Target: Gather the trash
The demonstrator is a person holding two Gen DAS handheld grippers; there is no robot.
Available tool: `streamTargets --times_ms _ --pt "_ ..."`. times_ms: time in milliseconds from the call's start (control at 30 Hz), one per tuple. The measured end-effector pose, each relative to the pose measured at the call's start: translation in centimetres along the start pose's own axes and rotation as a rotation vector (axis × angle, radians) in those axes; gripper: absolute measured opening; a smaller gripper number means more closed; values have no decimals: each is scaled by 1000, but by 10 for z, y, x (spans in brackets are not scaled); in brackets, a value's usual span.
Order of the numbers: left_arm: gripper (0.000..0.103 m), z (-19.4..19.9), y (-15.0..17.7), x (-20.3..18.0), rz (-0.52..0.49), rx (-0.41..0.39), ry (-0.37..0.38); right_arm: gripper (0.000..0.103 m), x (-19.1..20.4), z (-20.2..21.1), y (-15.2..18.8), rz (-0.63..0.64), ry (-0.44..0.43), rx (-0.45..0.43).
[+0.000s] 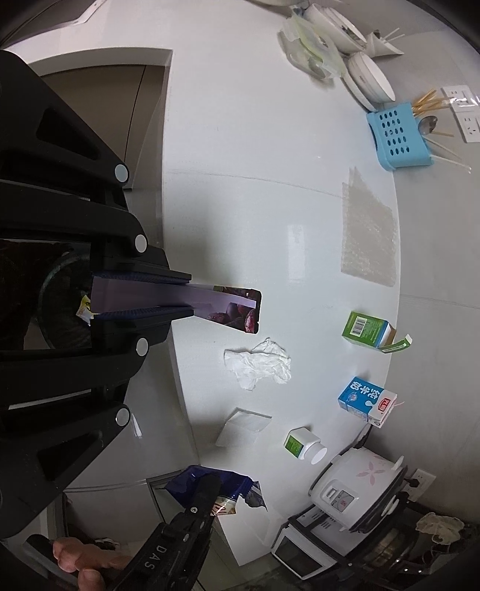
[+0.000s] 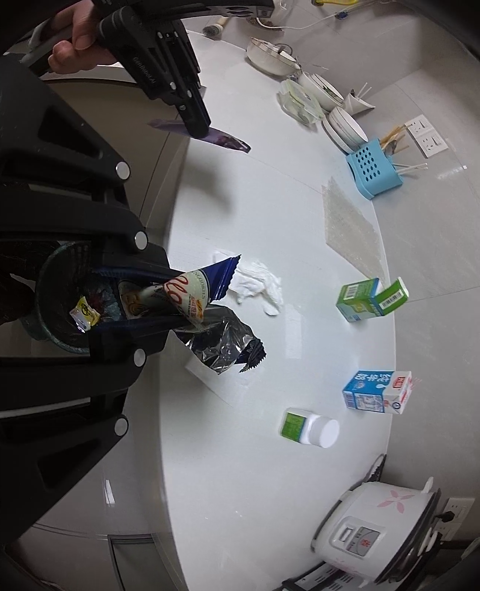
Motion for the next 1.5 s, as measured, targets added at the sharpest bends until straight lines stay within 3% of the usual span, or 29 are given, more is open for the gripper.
streamTargets --times_ms 533,1033,1500 --pt "12 -20 58 -8 -25 -3 45 16 8 -40 59 19 -5 70" --pt "12 -72 107 0 -3 61 63 16 11 -101 113 31 -27 162" --pt "12 -126 137 4 14 161 67 16 14 -149 142 43 -27 245"
Point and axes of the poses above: each gripper's, at about its wrist camera, not at the fingertips, and z roughly against the way its jaws point, x to its left, y to its underside, the point moved 8 cm from there along -z, roughly the way its jaws point, and after that the axes turned 11 degrees about x, right-handed, at the moved point
